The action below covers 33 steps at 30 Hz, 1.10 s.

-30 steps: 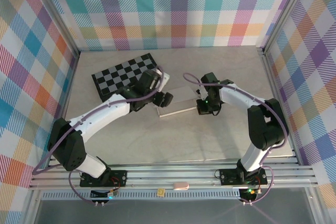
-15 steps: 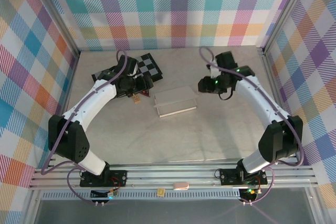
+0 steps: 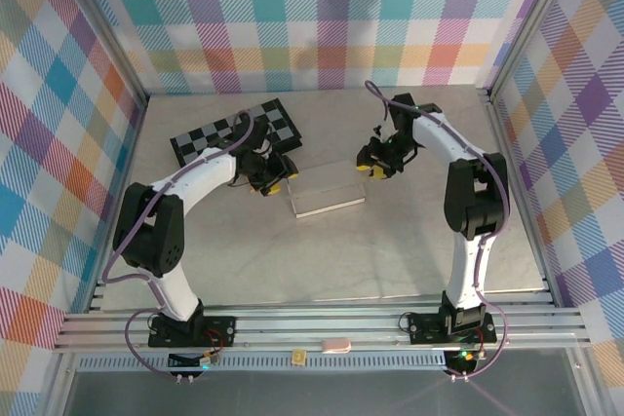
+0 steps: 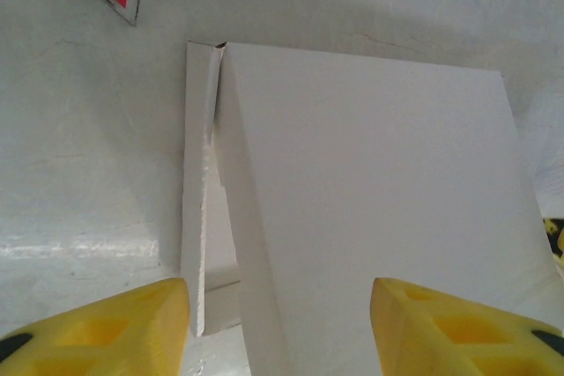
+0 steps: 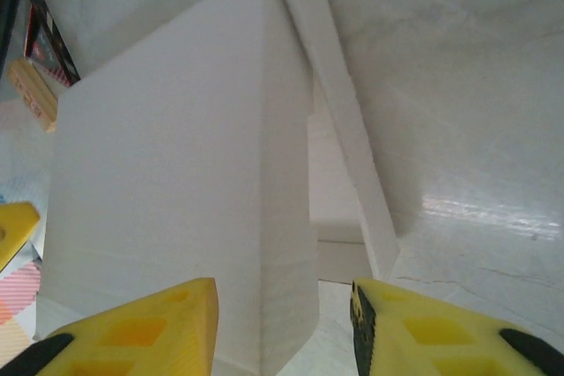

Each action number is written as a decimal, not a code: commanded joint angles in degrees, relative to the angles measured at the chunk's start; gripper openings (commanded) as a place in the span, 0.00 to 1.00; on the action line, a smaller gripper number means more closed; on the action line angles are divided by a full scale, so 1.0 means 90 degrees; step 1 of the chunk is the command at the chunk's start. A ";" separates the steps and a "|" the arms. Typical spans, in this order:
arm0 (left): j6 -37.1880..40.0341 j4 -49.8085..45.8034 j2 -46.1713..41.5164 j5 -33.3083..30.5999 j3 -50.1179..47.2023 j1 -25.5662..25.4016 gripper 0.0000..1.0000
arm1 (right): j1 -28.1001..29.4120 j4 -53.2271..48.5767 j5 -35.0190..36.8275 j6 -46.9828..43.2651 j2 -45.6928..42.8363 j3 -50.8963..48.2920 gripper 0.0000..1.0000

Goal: Fold the paper box

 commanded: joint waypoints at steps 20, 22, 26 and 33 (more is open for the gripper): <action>-0.0127 0.0683 0.0309 0.0455 -0.0399 -0.0206 0.35 | 0.0336 0.0277 -0.0331 0.0253 0.0013 -0.0560 0.19; -0.0117 0.0720 0.0332 0.0442 -0.0452 -0.0217 0.33 | 0.0363 0.0288 -0.0235 0.0252 0.0047 -0.0608 0.18; 0.0056 0.0557 0.0389 0.0313 -0.0465 -0.0222 0.31 | 0.0401 0.0307 0.0076 0.0210 0.0115 -0.0749 0.15; 0.0598 -0.0007 0.0378 -0.0189 -0.0387 -0.0265 0.31 | 0.0481 0.0222 0.0759 0.0031 0.0174 -0.0918 0.16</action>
